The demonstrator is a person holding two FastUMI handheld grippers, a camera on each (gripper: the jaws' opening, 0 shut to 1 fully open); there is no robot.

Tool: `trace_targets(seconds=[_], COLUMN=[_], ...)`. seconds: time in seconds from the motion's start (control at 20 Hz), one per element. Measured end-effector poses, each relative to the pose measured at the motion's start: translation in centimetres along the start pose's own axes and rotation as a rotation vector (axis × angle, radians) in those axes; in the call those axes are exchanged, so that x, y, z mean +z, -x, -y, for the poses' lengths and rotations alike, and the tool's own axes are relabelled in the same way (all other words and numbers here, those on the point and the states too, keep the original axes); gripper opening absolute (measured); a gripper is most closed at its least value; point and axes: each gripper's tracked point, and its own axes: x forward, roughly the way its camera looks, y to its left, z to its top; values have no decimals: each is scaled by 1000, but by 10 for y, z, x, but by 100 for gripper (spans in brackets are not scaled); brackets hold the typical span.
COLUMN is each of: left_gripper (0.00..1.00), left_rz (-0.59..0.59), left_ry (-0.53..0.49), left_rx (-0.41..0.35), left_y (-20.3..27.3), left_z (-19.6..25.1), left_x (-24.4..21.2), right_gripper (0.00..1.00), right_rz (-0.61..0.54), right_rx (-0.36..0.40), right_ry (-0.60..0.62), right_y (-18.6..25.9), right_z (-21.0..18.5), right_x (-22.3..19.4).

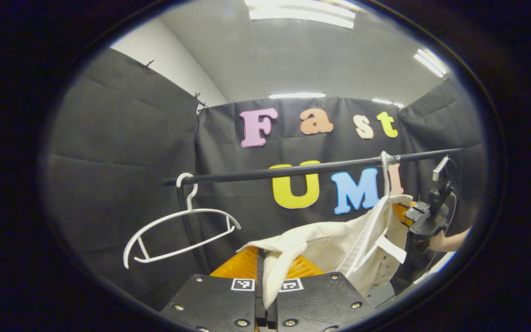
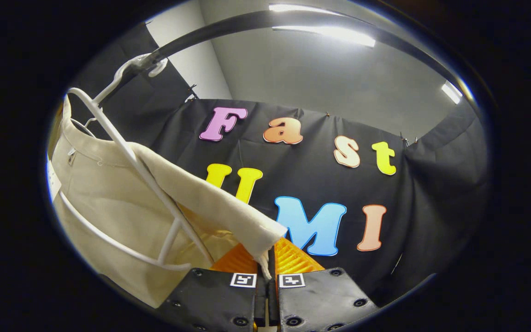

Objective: Grasp the clothes on the hanger with both hands and then place them into the laundry hamper below.

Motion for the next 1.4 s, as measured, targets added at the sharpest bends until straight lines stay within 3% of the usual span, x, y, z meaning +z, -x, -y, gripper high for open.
trace_targets(seconds=[0.1, 0.15, 0.5, 1.1, 1.4], left_gripper=[2, 2, 2, 2, 2], left_rz=[-3, -7, -71, -175, -180], left_ry=[27, 35, 80, 187, 227], left_rx=[0, 0, 28, 100, 180], left_y=[-10, -14, -31, 2, 56], left_z=[1, 1, 6, 37, 54], left_x=[-10, -16, -69, -148, -154], right_gripper=[0, 4, 4, 4, 4], right_rz=[2, -2, -84, -227, -287], right_rx=[5, 7, 30, 93, 171], right_ry=[-10, -7, 2, -53, -93], right_y=[-20, -25, -31, 29, 79], right_z=[2, 1, -9, -1, 5], right_x=[-16, -21, -68, -127, -143])
